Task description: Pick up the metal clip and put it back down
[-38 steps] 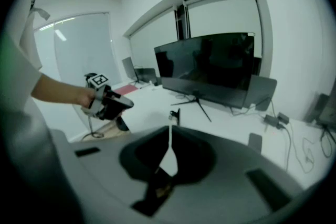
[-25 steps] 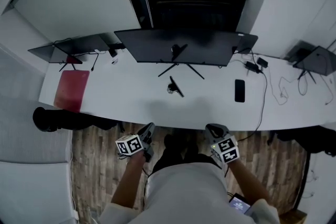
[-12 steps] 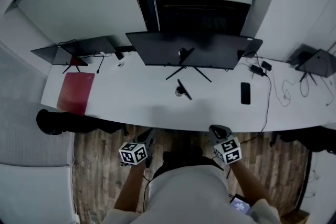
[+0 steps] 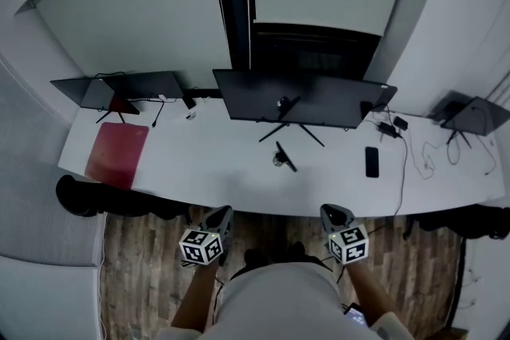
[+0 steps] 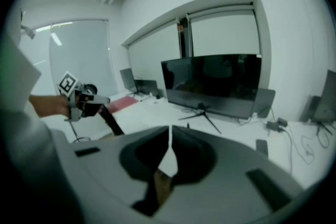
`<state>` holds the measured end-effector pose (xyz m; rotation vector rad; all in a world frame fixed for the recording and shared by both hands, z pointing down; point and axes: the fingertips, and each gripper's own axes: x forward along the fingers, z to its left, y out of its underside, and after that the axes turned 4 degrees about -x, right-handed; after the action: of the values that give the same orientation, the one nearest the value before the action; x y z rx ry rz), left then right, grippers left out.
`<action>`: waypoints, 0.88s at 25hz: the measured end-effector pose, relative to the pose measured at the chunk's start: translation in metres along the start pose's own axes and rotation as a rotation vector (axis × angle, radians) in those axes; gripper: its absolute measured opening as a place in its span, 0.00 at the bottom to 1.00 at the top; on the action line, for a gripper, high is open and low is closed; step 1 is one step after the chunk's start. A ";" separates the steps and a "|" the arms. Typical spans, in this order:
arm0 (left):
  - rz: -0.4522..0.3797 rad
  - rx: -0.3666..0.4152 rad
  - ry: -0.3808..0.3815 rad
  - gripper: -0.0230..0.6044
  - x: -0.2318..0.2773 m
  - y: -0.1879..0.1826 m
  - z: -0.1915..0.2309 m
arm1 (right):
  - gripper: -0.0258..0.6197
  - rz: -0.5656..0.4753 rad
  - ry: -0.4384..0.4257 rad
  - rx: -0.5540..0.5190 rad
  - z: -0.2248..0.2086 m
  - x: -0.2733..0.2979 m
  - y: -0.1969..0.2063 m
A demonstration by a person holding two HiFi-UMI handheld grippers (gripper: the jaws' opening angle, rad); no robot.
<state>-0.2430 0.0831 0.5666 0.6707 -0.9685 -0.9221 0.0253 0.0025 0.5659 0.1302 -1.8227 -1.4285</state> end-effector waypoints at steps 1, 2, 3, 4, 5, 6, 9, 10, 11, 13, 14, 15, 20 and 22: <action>0.001 0.042 -0.009 0.09 -0.003 -0.004 0.001 | 0.09 -0.013 0.007 0.005 0.001 -0.001 -0.004; 0.001 0.087 -0.019 0.09 -0.005 -0.009 0.001 | 0.09 -0.024 0.015 0.010 0.001 -0.003 -0.007; -0.001 0.126 -0.024 0.09 -0.007 -0.013 0.001 | 0.09 -0.034 0.023 0.015 0.001 -0.004 -0.011; -0.005 0.158 -0.025 0.09 -0.009 -0.018 -0.001 | 0.09 -0.043 0.031 0.020 0.001 -0.006 -0.014; -0.011 0.186 -0.022 0.09 -0.012 -0.023 -0.004 | 0.09 -0.051 0.039 0.025 0.000 -0.008 -0.018; -0.017 0.215 -0.020 0.09 -0.014 -0.028 -0.007 | 0.09 -0.059 0.047 0.028 -0.001 -0.010 -0.022; -0.030 0.298 -0.021 0.09 -0.018 -0.042 -0.015 | 0.09 -0.078 0.066 0.029 -0.005 -0.016 -0.030; -0.032 0.314 -0.021 0.09 -0.019 -0.045 -0.017 | 0.09 -0.080 0.072 0.028 -0.007 -0.019 -0.032; -0.036 0.318 -0.017 0.09 -0.019 -0.047 -0.018 | 0.09 -0.081 0.078 0.026 -0.009 -0.021 -0.033; -0.047 0.297 -0.002 0.09 -0.019 -0.051 -0.021 | 0.09 -0.087 0.088 0.023 -0.012 -0.024 -0.034; -0.052 0.283 0.005 0.09 -0.019 -0.053 -0.021 | 0.09 -0.090 0.091 0.019 -0.013 -0.025 -0.035; -0.057 0.271 0.008 0.09 -0.019 -0.054 -0.021 | 0.09 -0.091 0.093 0.013 -0.014 -0.026 -0.035; -0.061 0.246 0.003 0.09 -0.016 -0.056 -0.024 | 0.09 -0.096 0.099 -0.007 -0.020 -0.032 -0.038; -0.061 0.247 0.006 0.09 -0.014 -0.056 -0.027 | 0.09 -0.103 0.102 -0.007 -0.024 -0.031 -0.036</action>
<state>-0.2413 0.0715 0.5041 0.9157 -1.0715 -0.8605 0.0479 -0.0122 0.5200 0.2922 -1.7496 -1.4716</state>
